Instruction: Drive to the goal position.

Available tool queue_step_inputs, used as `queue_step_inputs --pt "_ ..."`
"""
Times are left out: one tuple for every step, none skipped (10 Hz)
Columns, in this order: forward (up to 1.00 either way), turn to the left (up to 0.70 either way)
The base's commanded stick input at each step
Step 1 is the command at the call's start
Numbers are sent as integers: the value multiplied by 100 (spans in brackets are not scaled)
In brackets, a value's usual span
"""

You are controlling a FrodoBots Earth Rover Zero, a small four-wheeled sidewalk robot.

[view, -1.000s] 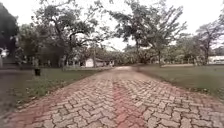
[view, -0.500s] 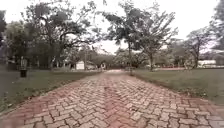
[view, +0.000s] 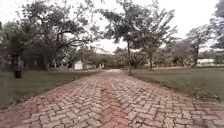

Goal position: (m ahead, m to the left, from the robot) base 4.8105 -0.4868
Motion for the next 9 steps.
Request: queue_step_inputs --pt "70 0" --pt "70 0" --pt "70 0" --pt "70 0" --pt "70 0" --pt "70 0" --pt "70 0" --pt "70 0" --pt "70 0"
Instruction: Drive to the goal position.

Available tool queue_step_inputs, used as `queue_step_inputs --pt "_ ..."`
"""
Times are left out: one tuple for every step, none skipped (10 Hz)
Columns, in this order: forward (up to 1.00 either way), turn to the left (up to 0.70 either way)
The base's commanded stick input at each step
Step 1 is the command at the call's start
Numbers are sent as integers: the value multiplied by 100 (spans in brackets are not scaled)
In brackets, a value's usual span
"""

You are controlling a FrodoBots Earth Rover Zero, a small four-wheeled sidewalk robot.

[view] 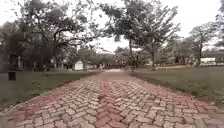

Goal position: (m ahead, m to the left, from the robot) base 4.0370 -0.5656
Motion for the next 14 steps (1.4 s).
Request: queue_step_inputs --pt "70 0" --pt "70 0" --pt "70 0" --pt "70 0" --pt "70 0" --pt "70 0" --pt "70 0" --pt "70 0" --pt "70 0" --pt "70 0" --pt "70 0" --pt "70 0" --pt "70 0" --pt "70 0"
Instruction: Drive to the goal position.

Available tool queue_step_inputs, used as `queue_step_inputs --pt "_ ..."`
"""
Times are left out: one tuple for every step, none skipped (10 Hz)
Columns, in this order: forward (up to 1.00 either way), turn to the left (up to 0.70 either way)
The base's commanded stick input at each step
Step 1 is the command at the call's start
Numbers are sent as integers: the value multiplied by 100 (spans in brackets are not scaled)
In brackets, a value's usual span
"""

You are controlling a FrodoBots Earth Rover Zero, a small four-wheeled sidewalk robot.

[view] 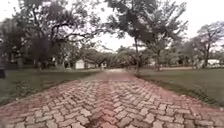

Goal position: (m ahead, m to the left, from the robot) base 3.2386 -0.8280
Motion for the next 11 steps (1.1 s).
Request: queue_step_inputs --pt "70 0" --pt "70 0" --pt "70 0" --pt "70 0" --pt "70 0" --pt "70 0" --pt "70 0" --pt "70 0" --pt "70 0" --pt "70 0" --pt "70 0"
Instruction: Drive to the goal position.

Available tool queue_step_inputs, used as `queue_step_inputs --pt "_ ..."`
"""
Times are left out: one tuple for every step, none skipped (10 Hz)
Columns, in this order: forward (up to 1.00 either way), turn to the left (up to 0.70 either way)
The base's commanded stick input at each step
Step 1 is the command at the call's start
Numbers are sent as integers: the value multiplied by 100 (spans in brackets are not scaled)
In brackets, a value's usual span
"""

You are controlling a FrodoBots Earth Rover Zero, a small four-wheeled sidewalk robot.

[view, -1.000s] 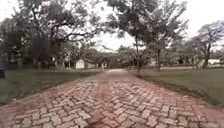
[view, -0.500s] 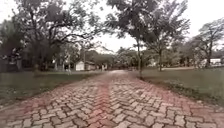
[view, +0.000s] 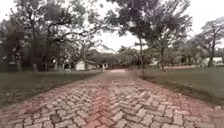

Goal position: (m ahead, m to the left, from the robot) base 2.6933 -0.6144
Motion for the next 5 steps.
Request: queue_step_inputs --pt "70 0" --pt "70 0" --pt "70 0" --pt "70 0" --pt "70 0"
